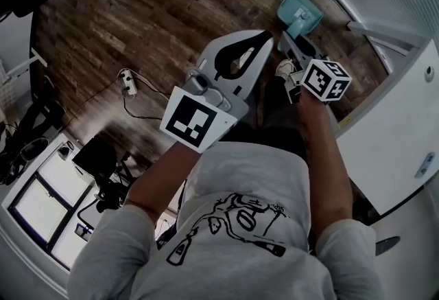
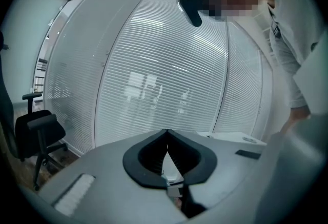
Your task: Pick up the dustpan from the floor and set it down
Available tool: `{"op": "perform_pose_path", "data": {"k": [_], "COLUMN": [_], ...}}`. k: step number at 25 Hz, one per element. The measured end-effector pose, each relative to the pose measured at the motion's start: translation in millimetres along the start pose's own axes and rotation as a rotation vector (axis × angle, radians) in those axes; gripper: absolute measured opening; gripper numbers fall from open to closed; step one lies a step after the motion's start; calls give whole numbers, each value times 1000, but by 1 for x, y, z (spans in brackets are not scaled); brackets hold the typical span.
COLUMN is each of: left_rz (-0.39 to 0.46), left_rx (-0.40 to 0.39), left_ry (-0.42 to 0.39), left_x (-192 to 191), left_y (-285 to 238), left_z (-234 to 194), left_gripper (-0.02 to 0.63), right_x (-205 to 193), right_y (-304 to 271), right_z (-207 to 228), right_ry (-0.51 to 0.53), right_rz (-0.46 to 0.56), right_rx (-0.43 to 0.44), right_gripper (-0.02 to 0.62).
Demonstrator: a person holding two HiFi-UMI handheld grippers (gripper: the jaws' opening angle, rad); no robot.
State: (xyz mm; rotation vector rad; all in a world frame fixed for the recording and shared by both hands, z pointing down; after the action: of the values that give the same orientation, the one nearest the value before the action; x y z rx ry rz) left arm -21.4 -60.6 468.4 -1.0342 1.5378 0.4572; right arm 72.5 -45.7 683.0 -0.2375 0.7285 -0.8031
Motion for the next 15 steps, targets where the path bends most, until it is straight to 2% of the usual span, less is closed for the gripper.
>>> {"op": "perform_pose_path", "data": {"k": [15], "left_rz": [49], "left_rx": [3], "left_ry": [-18], "left_x": [41], "left_y": [15], "left_z": [16], "left_gripper": [2], "right_x": [38], "right_y": [50], "right_z": [-48], "right_ry": [64], "right_rz": [44], "right_rx": [42], "right_gripper": [110]}}
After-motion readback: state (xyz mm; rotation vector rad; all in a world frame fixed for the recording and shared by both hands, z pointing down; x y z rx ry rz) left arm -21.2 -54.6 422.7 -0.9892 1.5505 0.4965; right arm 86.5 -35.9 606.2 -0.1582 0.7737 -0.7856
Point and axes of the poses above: the fingertips, and each gripper's own axes: y backward along the fingers, z to its right, x out of its top, the point moved 3 cm from there along y, backward along the fingers, and after that the axes turned 1 degree about -y, right-handed, at the moved point
